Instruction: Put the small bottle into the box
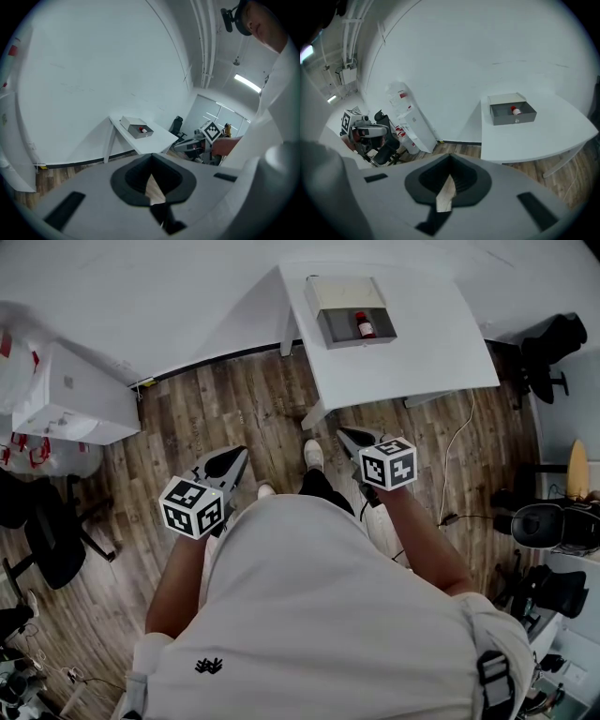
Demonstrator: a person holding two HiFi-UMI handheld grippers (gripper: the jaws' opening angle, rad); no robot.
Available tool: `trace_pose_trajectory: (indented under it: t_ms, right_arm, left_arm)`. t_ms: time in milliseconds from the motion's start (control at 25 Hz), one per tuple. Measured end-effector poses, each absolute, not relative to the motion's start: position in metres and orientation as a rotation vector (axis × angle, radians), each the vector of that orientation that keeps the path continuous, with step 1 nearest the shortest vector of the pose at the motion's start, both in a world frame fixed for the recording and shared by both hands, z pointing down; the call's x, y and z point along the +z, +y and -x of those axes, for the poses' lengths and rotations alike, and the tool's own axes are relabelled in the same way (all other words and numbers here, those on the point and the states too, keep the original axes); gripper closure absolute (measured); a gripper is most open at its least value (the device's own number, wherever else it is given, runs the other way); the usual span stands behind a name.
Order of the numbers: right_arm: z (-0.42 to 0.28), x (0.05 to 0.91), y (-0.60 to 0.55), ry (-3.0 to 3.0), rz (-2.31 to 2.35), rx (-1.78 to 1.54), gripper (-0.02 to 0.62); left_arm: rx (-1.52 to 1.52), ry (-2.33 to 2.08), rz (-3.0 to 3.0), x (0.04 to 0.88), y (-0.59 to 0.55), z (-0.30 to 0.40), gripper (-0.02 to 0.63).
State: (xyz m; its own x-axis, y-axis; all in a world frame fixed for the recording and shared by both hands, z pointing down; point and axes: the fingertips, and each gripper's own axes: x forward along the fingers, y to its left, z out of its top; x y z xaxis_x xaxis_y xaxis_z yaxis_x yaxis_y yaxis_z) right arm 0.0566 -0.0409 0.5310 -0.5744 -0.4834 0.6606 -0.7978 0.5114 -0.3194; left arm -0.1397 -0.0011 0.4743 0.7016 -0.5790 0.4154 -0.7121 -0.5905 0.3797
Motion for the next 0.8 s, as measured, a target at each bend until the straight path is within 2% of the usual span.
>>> trace_pose_trajectory:
  t_ms: [800]
  right_arm:
    - [-0.022, 0.514, -0.014, -2.335, -0.889, 0.769, 0.589]
  left_arm:
    - [0.358, -0.984, -2.381, 0.478, 0.008, 0.146, 0.6]
